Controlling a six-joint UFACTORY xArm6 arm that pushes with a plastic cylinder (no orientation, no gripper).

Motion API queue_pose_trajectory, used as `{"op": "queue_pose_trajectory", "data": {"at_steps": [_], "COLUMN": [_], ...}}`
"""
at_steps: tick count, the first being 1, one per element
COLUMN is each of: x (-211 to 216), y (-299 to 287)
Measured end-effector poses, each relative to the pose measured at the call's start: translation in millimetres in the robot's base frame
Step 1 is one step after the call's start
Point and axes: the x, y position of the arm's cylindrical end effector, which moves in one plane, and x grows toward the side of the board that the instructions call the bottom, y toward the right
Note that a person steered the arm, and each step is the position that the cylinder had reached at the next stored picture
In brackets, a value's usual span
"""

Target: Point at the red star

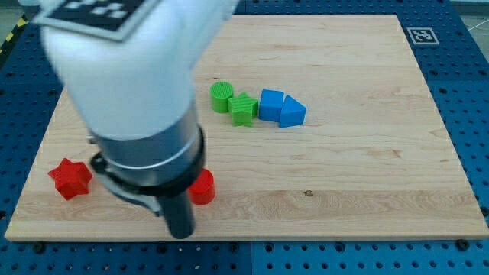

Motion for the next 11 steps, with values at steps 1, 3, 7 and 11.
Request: {"op": "queue_pose_trajectory", "data": {"at_steps": [1, 3, 7, 11], "x": [0, 0, -40, -50], "y": [-39, -127, -210, -134]}}
